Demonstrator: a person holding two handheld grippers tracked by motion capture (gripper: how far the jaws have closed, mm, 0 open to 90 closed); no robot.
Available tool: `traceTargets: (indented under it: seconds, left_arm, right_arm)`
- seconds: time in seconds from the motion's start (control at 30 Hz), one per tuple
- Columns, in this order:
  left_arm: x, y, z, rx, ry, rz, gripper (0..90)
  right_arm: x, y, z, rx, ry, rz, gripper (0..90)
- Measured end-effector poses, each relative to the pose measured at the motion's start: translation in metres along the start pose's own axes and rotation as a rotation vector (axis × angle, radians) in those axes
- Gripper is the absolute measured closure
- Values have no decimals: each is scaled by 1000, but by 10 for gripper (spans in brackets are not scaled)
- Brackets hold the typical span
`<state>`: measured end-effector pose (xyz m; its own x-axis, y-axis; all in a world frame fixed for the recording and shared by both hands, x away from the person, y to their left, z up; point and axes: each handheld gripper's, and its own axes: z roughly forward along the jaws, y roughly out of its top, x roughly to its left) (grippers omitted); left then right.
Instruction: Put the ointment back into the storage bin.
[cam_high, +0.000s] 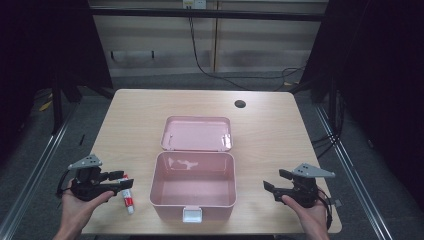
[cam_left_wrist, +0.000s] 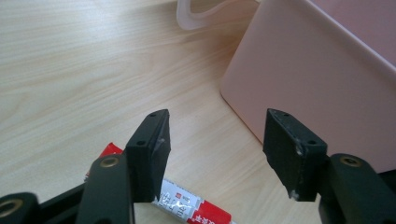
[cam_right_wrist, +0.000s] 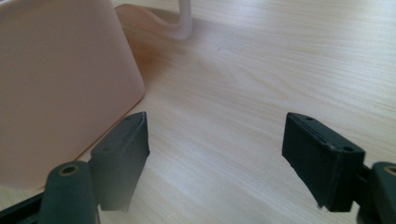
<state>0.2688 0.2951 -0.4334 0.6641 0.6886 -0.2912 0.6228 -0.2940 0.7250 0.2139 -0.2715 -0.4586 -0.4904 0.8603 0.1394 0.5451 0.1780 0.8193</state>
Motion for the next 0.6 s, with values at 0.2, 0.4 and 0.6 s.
traceTargets:
  seconds: [0.2, 0.4, 0.6]
  left_arm:
    - [-2, 2, 1, 20, -6, -3, 407]
    - [-7, 8, -8, 105, -19, 23, 431]
    - [-9, 12, -11, 178, -11, 44, 438]
  right_arm:
    - [5, 0, -2, 5, 35, -11, 215]
    - [8, 0, -4, -17, 80, -16, 300]
    - [12, 2, -4, -15, 117, -17, 322]
